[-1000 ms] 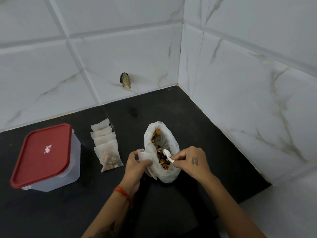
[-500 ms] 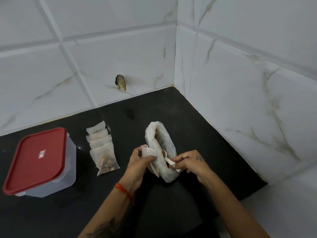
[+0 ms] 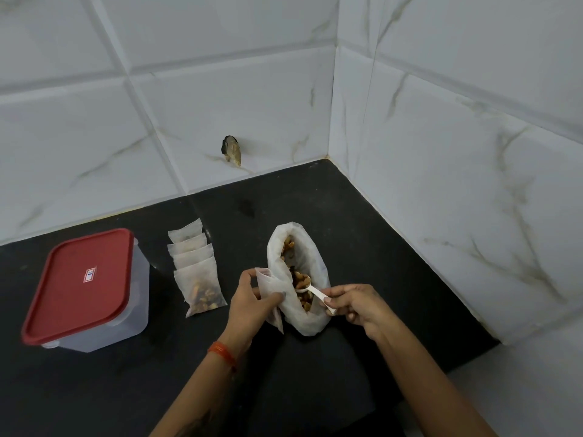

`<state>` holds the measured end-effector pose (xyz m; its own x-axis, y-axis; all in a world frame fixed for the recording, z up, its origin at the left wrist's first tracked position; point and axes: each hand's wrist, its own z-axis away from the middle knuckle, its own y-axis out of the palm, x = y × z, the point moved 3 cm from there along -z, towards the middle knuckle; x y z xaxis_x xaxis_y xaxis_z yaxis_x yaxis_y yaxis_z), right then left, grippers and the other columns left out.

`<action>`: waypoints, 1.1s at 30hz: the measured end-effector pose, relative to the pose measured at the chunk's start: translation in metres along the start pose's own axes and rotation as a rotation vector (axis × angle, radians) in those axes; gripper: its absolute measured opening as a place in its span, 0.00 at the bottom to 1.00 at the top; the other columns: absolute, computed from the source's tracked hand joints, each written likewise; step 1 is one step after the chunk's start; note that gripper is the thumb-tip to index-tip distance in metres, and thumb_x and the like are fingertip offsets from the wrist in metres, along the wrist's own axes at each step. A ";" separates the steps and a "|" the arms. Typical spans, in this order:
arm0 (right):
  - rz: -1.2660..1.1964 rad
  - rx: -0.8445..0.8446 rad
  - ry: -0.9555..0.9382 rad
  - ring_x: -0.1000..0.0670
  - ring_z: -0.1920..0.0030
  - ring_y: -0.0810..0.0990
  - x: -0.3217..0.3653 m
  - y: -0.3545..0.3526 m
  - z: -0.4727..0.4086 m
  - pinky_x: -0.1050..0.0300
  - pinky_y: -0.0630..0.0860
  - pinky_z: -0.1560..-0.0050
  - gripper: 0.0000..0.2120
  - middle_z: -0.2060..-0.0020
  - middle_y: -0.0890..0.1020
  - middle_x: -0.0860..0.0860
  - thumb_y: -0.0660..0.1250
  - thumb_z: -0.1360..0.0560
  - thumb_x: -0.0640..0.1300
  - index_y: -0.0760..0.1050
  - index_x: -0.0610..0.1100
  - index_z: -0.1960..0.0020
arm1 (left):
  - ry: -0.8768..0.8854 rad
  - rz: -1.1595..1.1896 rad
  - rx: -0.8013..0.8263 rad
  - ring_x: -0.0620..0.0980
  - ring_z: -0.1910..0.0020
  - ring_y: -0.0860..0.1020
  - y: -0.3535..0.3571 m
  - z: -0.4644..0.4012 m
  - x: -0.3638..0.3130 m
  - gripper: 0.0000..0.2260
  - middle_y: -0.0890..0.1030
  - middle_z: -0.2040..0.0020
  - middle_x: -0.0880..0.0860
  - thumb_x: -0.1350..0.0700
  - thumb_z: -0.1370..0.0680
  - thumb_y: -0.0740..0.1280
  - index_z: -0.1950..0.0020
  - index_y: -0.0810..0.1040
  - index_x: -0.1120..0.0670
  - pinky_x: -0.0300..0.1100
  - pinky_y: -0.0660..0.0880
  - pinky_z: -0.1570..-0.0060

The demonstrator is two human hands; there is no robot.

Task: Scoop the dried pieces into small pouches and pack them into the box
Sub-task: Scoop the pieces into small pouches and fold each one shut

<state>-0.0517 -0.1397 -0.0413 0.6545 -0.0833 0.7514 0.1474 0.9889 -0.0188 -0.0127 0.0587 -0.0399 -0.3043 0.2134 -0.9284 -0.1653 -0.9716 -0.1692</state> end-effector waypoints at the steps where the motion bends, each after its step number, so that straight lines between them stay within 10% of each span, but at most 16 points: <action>1: -0.003 0.001 -0.008 0.57 0.69 0.80 0.001 0.000 0.001 0.69 0.64 0.75 0.09 0.65 0.85 0.48 0.69 0.30 0.31 0.84 0.43 0.56 | 0.014 -0.020 -0.001 0.50 0.50 0.80 -0.001 0.001 0.000 0.21 0.80 0.49 0.52 0.62 0.29 0.72 0.46 0.68 0.43 0.48 0.80 0.53; 9: -0.020 -0.037 -0.060 0.57 0.69 0.81 0.011 -0.006 0.012 0.67 0.64 0.73 0.09 0.62 0.86 0.47 0.70 0.30 0.31 0.83 0.42 0.55 | 0.139 -0.162 -0.007 0.41 0.53 0.79 -0.009 0.007 -0.006 0.24 0.80 0.48 0.47 0.57 0.29 0.74 0.39 0.66 0.44 0.31 0.76 0.64; 22: 0.081 0.066 -0.273 0.60 0.69 0.80 0.052 0.013 0.049 0.65 0.67 0.67 0.09 0.63 0.86 0.50 0.71 0.31 0.34 0.84 0.45 0.56 | 0.320 -0.251 0.024 0.43 0.39 0.72 -0.012 0.005 -0.018 0.31 0.72 0.37 0.44 0.53 0.31 0.75 0.34 0.64 0.40 0.44 0.74 0.41; 33: 1.056 -0.290 -0.919 0.56 0.54 0.80 0.061 0.041 0.062 0.62 0.76 0.56 0.09 0.55 0.84 0.57 0.68 0.26 0.48 0.82 0.56 0.47 | 0.380 -0.309 0.003 0.44 0.39 0.73 -0.010 0.002 -0.014 0.29 0.74 0.39 0.43 0.51 0.32 0.75 0.35 0.66 0.39 0.52 0.75 0.40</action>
<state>-0.0518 -0.0969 0.0443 -0.1370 0.8819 0.4510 0.1198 0.4667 -0.8762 -0.0087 0.0658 -0.0241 0.1230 0.4388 -0.8901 -0.1967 -0.8684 -0.4552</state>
